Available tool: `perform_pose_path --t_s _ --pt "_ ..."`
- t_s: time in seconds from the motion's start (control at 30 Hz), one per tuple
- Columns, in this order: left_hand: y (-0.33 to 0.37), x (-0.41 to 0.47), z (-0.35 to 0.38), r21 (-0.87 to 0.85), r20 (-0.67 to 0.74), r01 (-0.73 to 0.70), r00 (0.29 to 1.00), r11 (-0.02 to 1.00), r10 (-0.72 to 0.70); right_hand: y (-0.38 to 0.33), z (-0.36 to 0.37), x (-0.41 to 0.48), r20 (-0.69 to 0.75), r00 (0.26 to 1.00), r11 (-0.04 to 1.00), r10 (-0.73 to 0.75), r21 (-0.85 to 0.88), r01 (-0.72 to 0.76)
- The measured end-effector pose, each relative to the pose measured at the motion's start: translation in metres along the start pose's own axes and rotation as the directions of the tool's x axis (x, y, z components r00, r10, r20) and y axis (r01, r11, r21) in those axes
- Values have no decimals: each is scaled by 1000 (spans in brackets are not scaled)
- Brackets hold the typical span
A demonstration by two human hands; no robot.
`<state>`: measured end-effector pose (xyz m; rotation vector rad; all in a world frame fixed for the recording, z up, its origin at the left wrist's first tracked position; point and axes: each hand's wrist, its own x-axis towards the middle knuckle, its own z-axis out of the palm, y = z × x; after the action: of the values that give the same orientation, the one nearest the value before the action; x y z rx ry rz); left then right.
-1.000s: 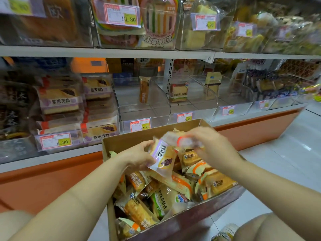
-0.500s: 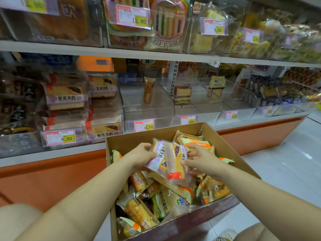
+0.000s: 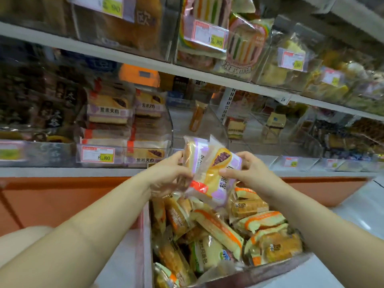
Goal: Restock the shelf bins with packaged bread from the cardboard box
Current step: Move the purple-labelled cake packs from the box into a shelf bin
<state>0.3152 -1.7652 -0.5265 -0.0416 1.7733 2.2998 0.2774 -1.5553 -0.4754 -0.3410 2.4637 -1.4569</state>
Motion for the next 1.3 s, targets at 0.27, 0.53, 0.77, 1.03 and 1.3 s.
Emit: perform_pose_path --t_s 0.27,0.53,0.77,1.03,1.3 --pt "34 -23 -43 -322 -215 -271 954 907 209 -69 52 23 -110 994 901 27 433 23" --pt "44 -26 -71 -548 -423 -413 887 727 186 -107 118 47 -302 926 808 226 589 -5" --pt "45 -35 -81 -630 -443 -496 862 598 247 -121 172 56 -431 856 825 285 566 11" --pt "43 -34 -88 -376 -436 -512 833 772 340 -115 183 54 -375 912 814 166 574 88" --pt "48 -27 -112 -384 -528 -448 824 807 206 -95 159 69 -66 996 932 -61 353 80"
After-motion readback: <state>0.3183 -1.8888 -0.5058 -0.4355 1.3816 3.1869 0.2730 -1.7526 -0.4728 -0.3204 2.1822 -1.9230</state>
